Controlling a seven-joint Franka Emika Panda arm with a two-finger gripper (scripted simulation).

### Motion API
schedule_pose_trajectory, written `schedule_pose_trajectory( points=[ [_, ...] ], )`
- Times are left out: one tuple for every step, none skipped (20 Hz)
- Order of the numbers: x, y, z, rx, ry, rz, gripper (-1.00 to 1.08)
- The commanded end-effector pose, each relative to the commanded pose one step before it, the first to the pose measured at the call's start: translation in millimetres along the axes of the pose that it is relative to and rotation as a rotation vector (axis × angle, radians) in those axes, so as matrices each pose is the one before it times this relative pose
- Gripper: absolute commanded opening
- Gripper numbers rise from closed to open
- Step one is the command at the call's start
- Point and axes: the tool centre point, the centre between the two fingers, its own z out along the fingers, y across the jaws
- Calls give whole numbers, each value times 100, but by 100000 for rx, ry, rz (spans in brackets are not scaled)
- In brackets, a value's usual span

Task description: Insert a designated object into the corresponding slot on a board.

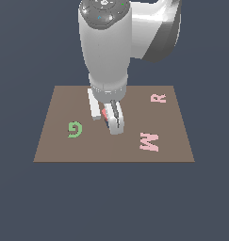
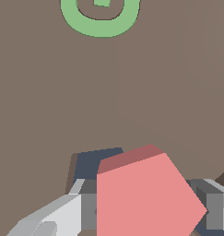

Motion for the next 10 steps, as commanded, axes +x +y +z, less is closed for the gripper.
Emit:
schedule_pose_trajectory(
  points=[
    [-183, -709, -63, 23, 13, 5175, -100],
    [-69, -239, -14, -3, -1, 1694, -100],
    [-63, -223, -12, -3, -1, 1575, -100],
    [-56, -206, -11, -3, -1, 1453, -100],
    [-50, -189, -10, -4, -1, 1330, -100],
    [-43, -172, -9, -4, -1, 1208, -100],
    [-35, -155, -8, -4, -1, 1085, -100],
    [-30, -137, -7, -4, -1, 959, -100],
    [-24, -120, -6, -4, -1, 834, -100],
    [-19, -102, -4, -3, 0, 708, -100]
  ],
)
